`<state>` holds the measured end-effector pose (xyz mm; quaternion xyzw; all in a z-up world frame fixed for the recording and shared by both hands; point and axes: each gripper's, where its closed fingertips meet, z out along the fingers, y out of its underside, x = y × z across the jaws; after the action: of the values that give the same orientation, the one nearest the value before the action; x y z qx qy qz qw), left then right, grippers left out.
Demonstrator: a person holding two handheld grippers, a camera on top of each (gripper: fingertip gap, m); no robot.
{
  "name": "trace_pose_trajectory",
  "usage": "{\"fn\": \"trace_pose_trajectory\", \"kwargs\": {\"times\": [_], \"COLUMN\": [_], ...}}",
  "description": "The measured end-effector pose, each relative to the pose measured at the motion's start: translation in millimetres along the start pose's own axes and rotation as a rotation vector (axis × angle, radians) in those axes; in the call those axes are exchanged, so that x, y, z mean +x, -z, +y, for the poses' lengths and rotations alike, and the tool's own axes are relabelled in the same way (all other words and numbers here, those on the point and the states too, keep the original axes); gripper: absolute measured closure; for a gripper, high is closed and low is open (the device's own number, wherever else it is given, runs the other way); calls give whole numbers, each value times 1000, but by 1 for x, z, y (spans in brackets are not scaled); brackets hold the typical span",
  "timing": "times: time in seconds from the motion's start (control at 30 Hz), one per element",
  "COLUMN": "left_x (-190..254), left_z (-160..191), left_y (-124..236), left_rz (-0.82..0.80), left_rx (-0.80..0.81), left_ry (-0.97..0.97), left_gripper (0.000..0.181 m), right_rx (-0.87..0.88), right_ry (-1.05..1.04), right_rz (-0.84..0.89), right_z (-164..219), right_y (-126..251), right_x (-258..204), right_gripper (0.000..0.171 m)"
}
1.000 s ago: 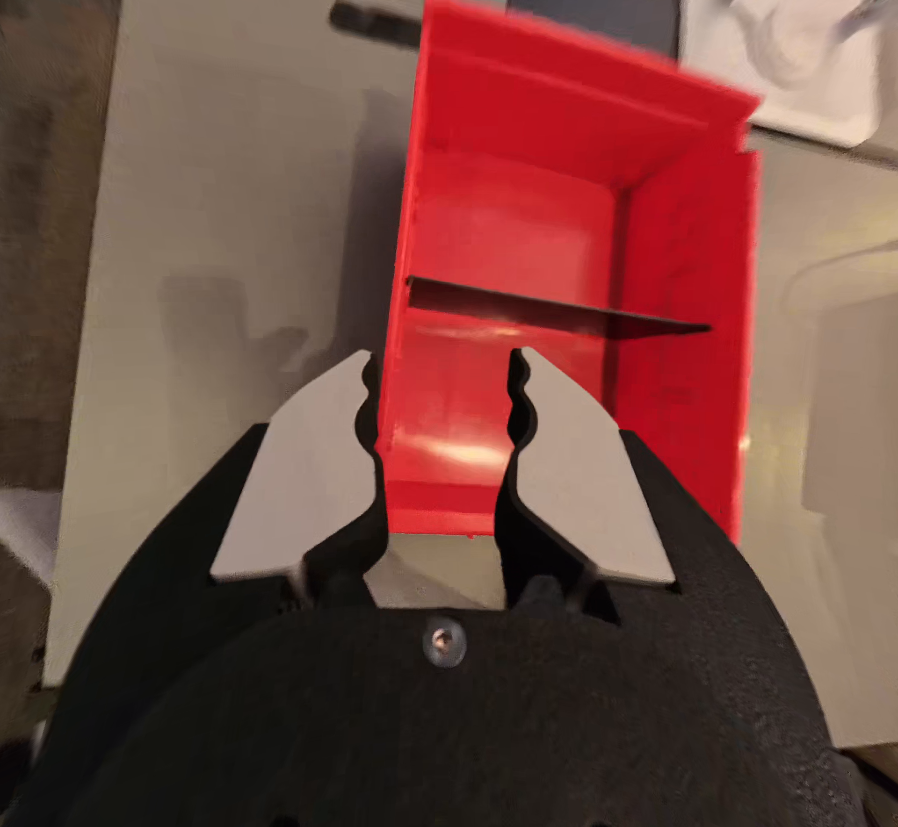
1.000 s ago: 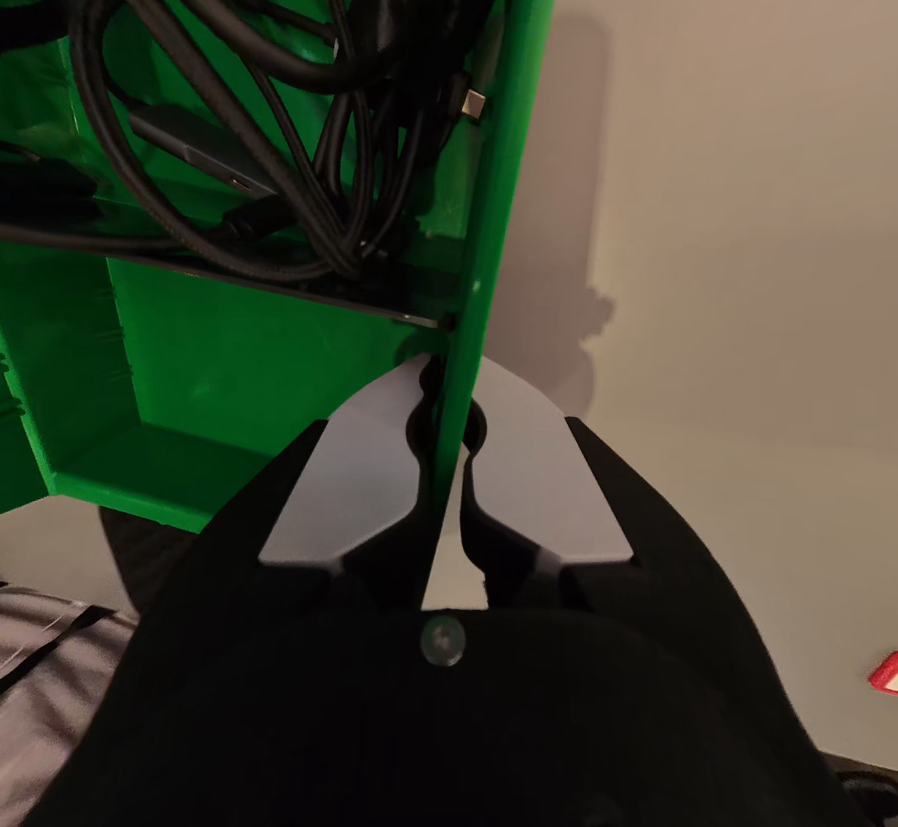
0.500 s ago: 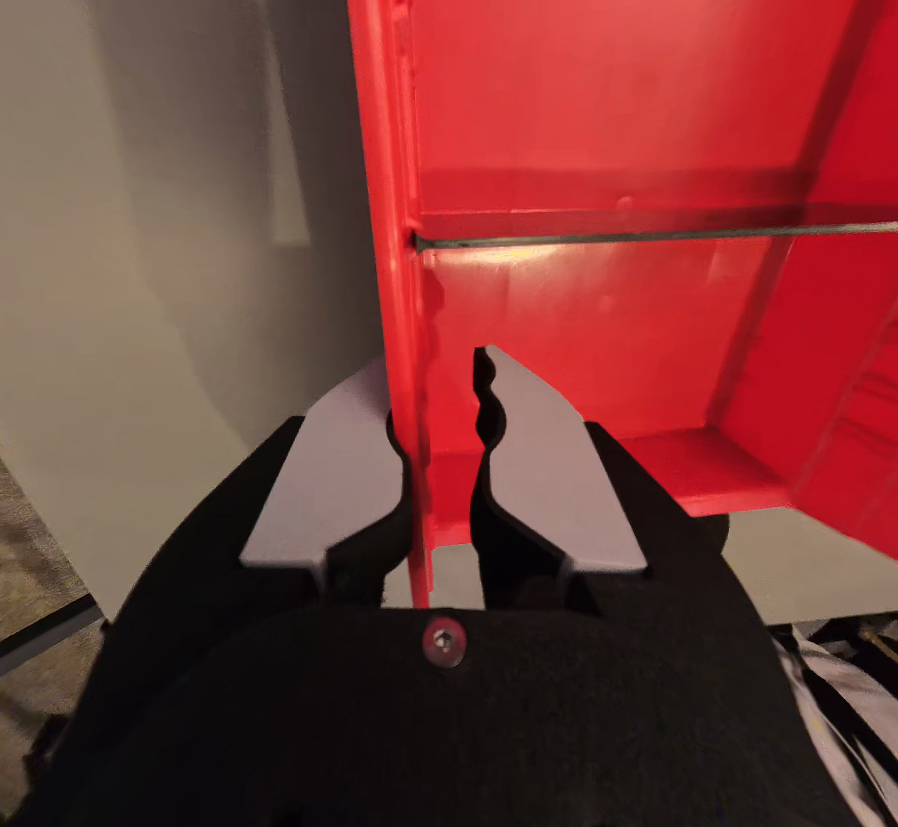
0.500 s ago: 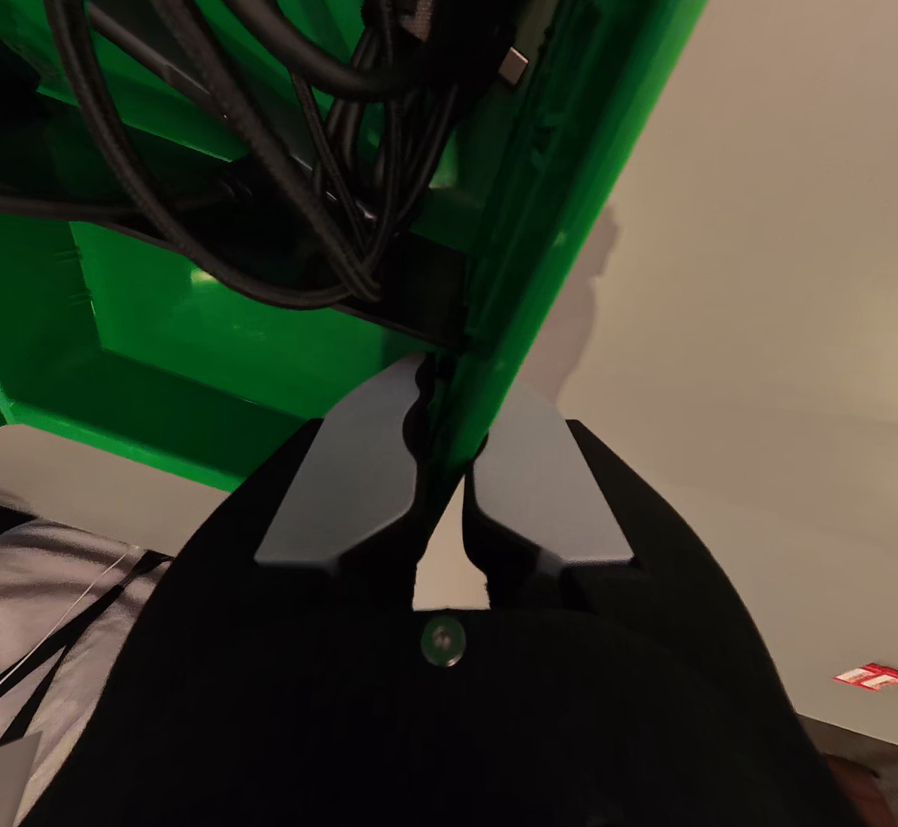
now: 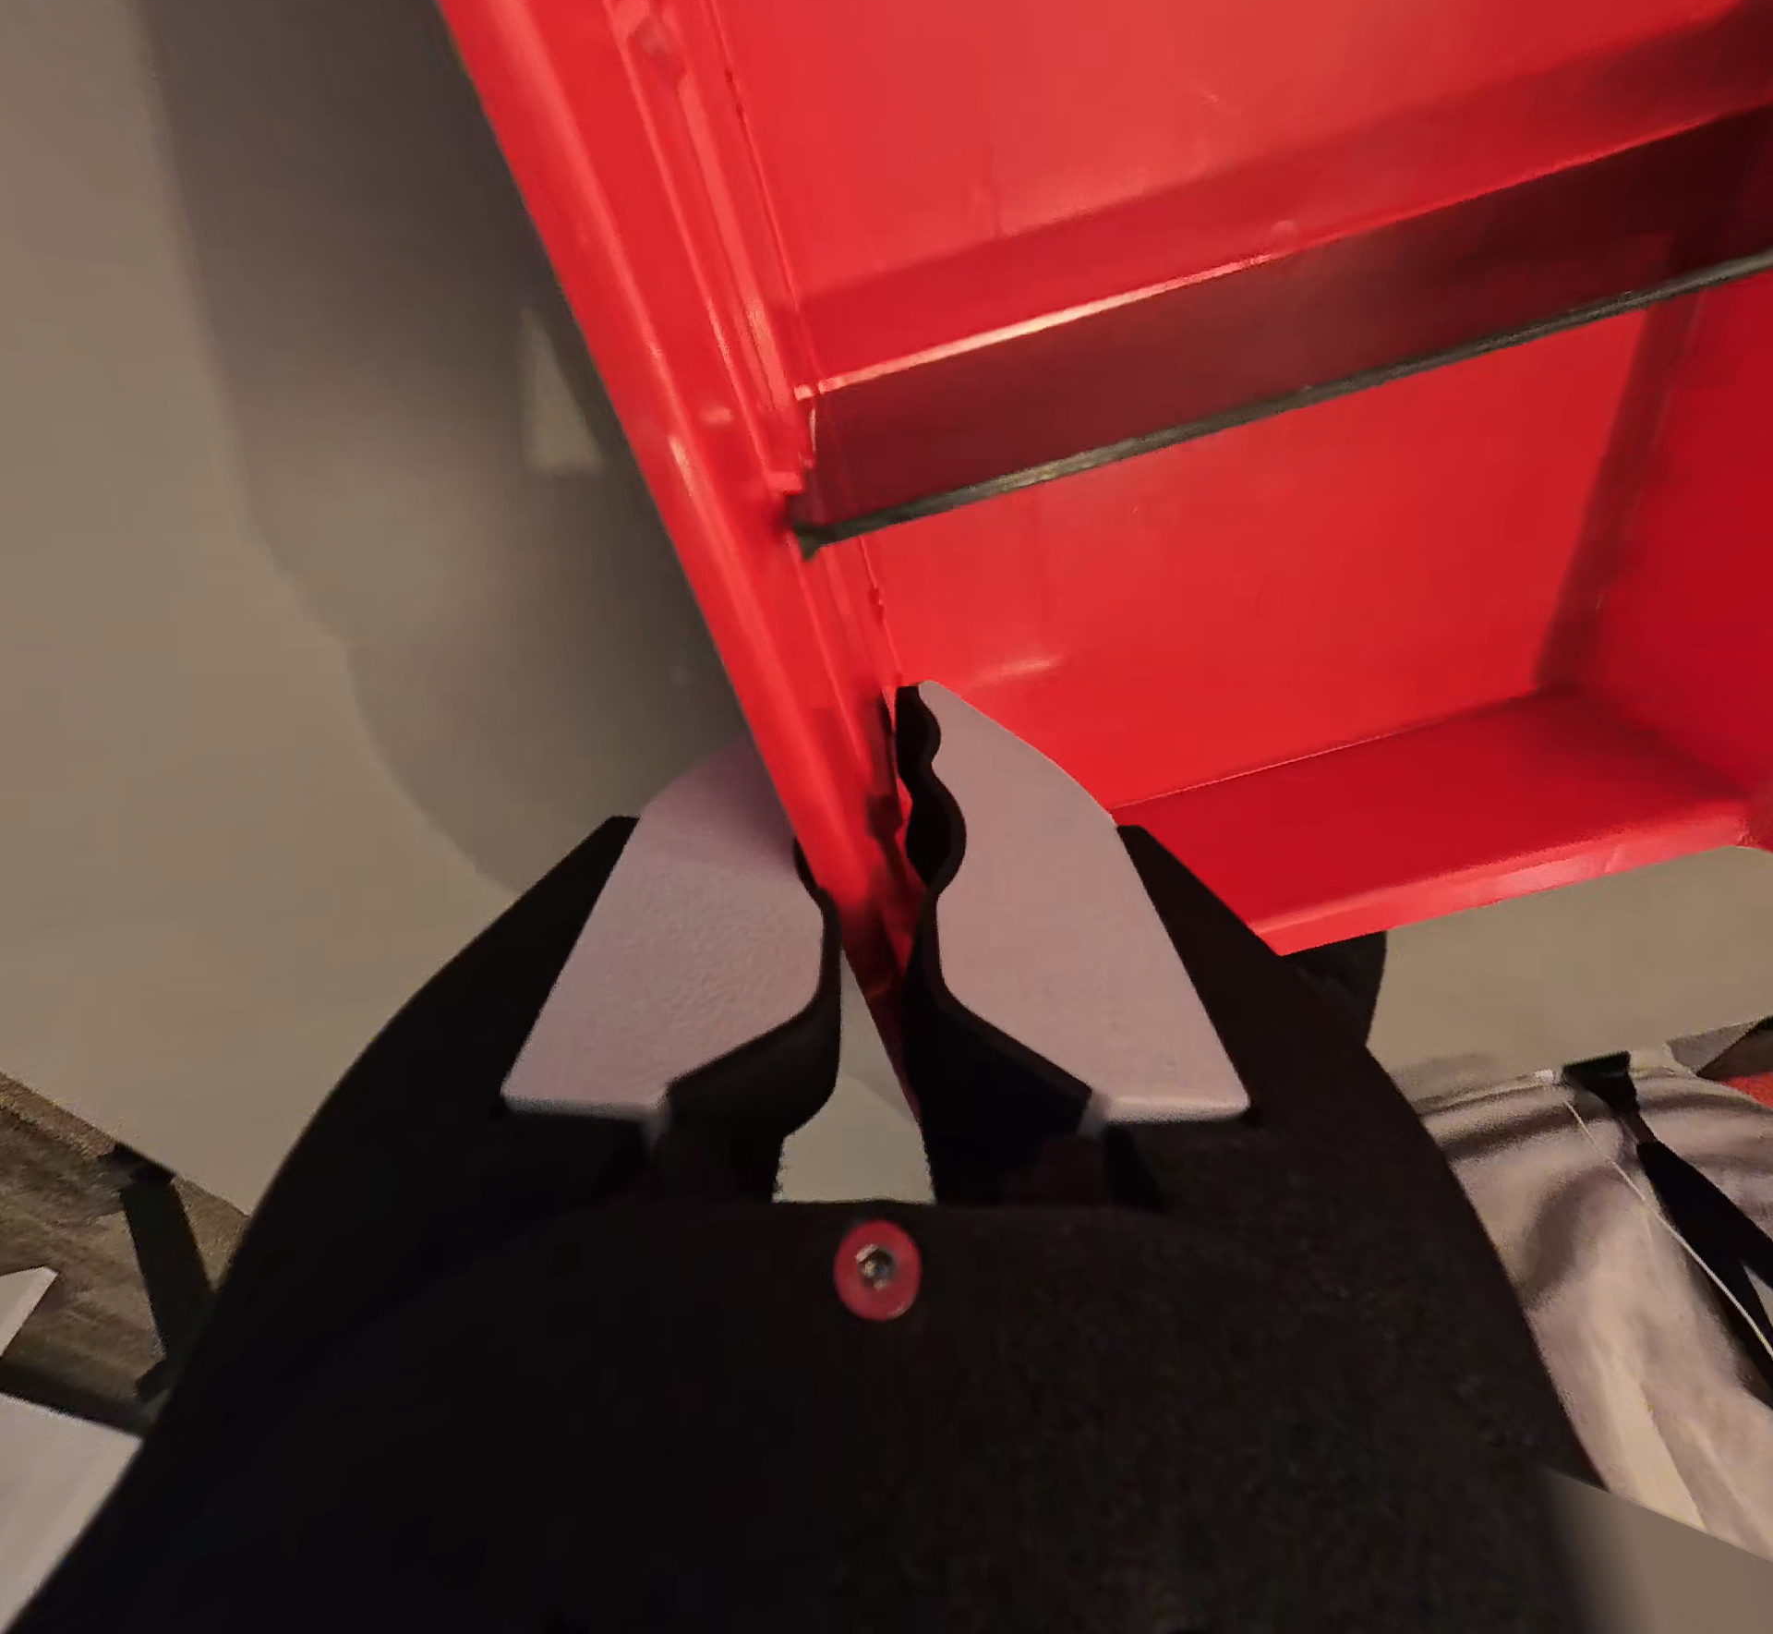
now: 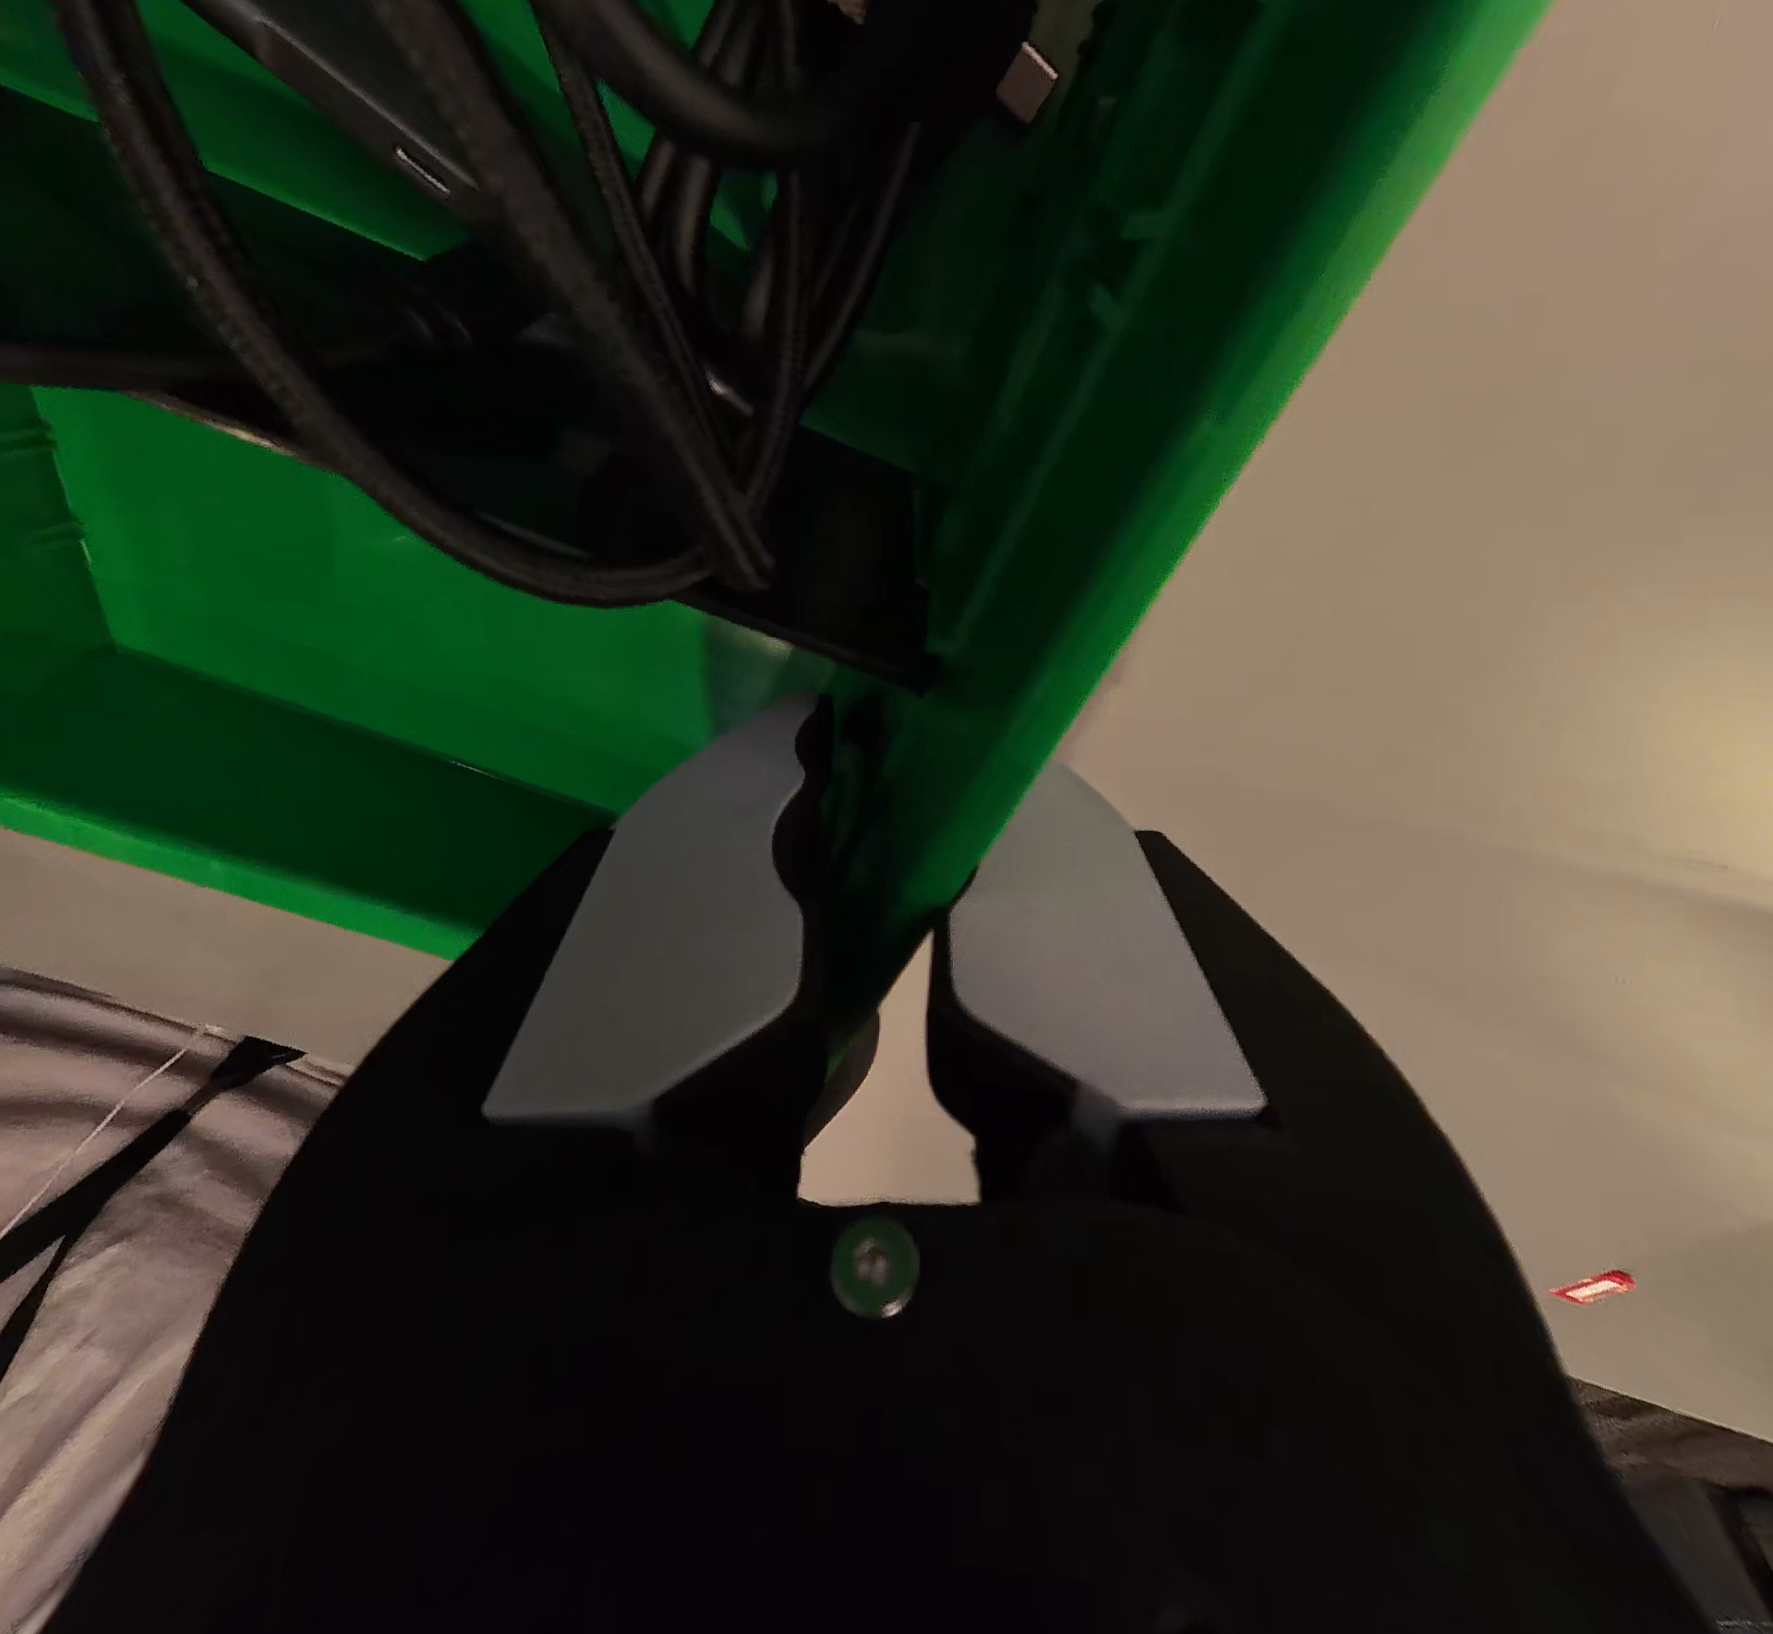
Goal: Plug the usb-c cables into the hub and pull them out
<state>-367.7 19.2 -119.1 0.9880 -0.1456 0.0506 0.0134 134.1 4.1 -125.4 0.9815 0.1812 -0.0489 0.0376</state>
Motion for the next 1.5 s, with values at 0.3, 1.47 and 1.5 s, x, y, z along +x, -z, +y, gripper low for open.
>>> {"fn": "trace_pose_trajectory", "kwargs": {"times": [0.3,1.47,1.5], "left_x": [26,117,120], "left_z": [8,8,9], "left_y": [7,183,189], "left_rz": [143,251,258], "left_rx": [20,853,881], "left_ry": [-57,-436,-441], "left_gripper": [155,166,166], "right_rx": [234,180,178], "right_ry": [-26,-37,-30], "right_rz": [38,-225,-235], "right_z": [-2,-143,-143], "right_y": [45,-20,-19], "right_x": [-7,-265,-265], "right_gripper": [142,163,164]}}
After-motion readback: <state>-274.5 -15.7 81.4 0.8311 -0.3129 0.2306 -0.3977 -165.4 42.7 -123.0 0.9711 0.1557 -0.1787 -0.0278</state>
